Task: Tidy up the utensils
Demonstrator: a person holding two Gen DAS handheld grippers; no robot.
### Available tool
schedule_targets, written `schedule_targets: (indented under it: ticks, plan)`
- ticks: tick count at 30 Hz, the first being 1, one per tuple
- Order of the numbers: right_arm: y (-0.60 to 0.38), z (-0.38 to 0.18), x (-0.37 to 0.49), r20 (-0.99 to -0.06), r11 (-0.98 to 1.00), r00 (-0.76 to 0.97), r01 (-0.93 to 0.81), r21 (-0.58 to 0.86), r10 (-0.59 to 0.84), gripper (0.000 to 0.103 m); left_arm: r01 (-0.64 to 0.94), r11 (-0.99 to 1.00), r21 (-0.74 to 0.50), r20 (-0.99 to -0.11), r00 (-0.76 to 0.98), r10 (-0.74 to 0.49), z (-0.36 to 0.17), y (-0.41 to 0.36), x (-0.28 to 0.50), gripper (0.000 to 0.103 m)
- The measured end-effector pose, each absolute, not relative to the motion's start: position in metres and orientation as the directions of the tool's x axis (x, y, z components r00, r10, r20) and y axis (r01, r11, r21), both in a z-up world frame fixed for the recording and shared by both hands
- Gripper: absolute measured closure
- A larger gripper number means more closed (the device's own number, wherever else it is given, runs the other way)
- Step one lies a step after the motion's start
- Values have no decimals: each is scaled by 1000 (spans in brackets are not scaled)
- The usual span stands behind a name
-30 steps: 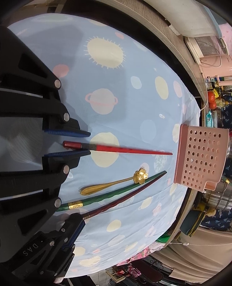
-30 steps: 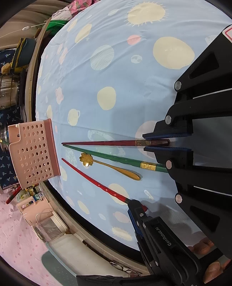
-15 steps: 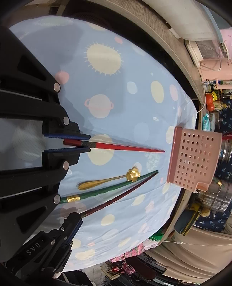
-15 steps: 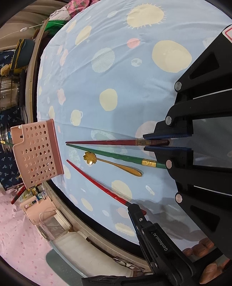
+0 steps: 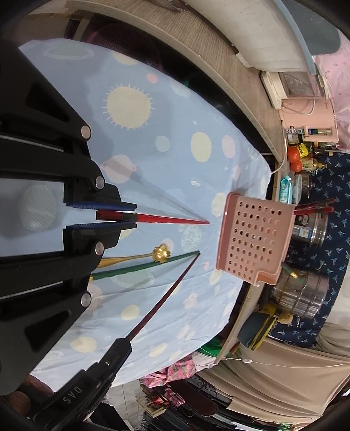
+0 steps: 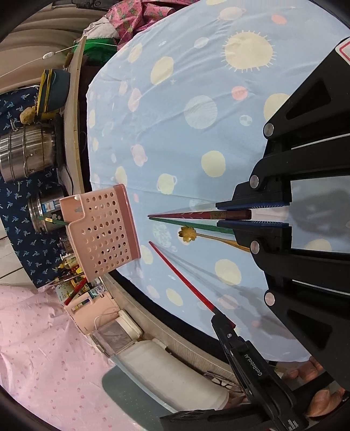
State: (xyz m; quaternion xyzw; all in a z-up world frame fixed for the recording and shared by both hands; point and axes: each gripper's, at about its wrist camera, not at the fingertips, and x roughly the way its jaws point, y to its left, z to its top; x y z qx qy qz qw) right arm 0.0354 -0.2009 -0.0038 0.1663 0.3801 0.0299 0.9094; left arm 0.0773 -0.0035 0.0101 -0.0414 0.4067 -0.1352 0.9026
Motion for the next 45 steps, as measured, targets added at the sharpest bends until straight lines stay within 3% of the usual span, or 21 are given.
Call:
schedule_targets:
  ticks: [13, 19, 21, 22, 23, 29, 37, 45]
  plan:
    - [-233, 53, 40, -574, 928, 806, 88, 362, 147, 96, 206, 959, -194, -643, 712, -283, 59, 6, 86, 101]
    - [-239, 64, 41, -550, 926, 824, 91, 367, 137, 96, 203, 959, -200, -656, 699, -285, 53, 8, 90, 99]
    - [-238, 60, 39, -556, 925, 819, 92, 369, 141, 96, 214, 957, -197, -687, 666, -291, 36, 6, 89, 91]
    - [-237, 57, 38, -562, 924, 814, 92, 372, 145, 96, 210, 959, -191, -702, 653, -283, 27, 6, 88, 78]
    - [-236, 53, 38, -570, 923, 808, 92, 374, 151, 96, 206, 961, -182, -716, 642, -274, 16, 5, 86, 71]
    - [-227, 37, 34, -602, 920, 779, 90, 381, 173, 96, 196, 968, -155, -791, 562, -240, -39, 3, 84, 71]
    - [-219, 32, 32, -612, 922, 770, 83, 377, 181, 96, 200, 968, -154, -800, 549, -241, -54, 0, 88, 71]
    - [-216, 29, 32, -620, 923, 762, 81, 377, 186, 96, 213, 966, -148, -806, 540, -242, -57, -2, 87, 94]
